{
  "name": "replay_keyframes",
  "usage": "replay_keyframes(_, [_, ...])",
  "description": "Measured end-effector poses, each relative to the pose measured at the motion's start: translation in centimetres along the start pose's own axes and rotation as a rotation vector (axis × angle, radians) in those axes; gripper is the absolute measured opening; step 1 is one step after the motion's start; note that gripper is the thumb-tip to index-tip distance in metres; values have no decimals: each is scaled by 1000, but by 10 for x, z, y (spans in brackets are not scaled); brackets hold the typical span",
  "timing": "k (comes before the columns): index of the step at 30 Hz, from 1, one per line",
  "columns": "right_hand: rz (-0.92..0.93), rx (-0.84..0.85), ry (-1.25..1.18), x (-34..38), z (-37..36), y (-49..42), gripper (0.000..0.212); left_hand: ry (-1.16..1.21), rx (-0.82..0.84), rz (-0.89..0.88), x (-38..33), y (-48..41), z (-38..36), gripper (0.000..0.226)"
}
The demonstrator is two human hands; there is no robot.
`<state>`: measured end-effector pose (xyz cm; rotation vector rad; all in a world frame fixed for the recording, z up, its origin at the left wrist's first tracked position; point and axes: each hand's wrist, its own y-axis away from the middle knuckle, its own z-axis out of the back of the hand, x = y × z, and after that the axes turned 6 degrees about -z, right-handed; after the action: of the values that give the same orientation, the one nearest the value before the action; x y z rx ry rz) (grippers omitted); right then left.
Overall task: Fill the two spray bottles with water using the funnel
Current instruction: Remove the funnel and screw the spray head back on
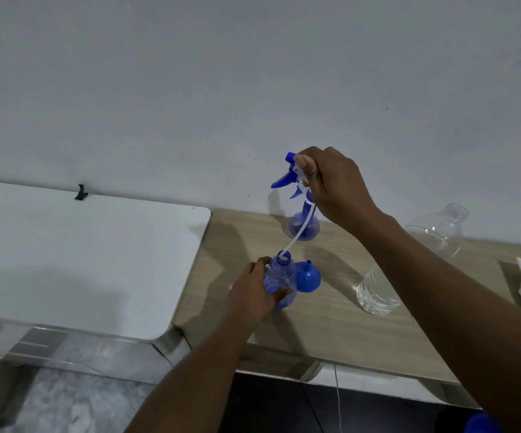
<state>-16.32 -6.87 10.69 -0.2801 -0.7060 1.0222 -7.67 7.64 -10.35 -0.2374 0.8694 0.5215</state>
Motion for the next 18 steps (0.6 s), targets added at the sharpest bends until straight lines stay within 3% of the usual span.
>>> replay_keyframes(10, [21,78,-14,-5,-2,3,41,-47,18,5,-3,-3,-1,72])
replay_keyframes(18, [-140,292,-230,-14,-54,46,41,-14,49,51,-4,-6,-3,71])
